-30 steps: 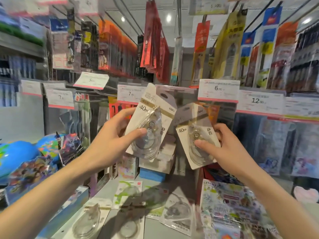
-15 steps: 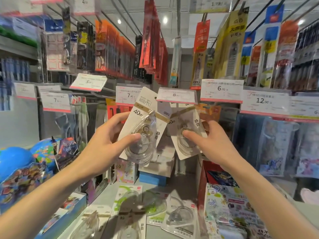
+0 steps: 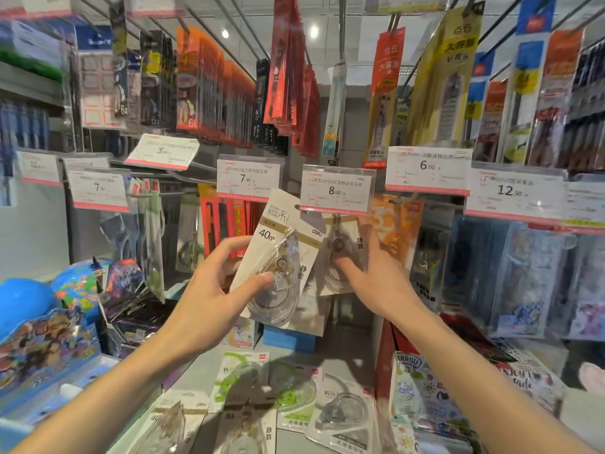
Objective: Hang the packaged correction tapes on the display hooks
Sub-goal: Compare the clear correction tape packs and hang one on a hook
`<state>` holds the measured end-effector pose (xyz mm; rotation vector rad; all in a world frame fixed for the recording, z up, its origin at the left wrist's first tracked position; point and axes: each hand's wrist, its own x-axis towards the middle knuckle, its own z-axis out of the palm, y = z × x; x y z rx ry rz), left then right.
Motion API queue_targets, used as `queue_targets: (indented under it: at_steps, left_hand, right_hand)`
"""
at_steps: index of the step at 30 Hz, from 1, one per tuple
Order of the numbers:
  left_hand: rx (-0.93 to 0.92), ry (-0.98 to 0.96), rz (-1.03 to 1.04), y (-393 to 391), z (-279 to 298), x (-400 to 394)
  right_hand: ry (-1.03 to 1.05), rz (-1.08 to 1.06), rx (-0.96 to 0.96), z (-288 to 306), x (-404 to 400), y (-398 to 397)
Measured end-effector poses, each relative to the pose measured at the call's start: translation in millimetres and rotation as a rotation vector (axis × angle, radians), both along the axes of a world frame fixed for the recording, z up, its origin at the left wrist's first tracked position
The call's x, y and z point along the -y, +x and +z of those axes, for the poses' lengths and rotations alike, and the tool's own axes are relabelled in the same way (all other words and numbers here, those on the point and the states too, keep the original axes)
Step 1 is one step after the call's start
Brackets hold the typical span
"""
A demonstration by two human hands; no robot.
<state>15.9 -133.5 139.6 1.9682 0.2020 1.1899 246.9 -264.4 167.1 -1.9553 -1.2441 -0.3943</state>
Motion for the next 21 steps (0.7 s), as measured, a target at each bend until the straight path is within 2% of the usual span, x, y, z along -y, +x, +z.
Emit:
queue_targets:
  at_steps: [4, 6, 9, 12, 17, 21]
  left_hand:
    - [0.011, -0.032, -0.001, 5, -7, -2]
    - [0.009, -0.057, -0.017, 9, -12, -1]
    - [0.004, -0.105, -0.059, 21, -18, 7]
    - [0.032, -0.113, -0.093, 37, -19, 21]
    - [0.03, -0.099, -0.132, 58, -14, 38]
    - [-0.016, -0.099, -0.163, 64, -12, 44]
  right_hand:
    - [-0.081, -0.098, 0.04, 3, 19, 1]
    - [-0.032, -0.116, 0.029, 0, 31, 0]
    - [0.055, 0.064, -0.099, -6, 47, -8]
    - [0.01, 0.261, -0.28, -18, 53, -18]
    - [0.18, 0.432, -0.502, -28, 53, -19]
    - [0.228, 0.53, -0.617, -32, 56, -13]
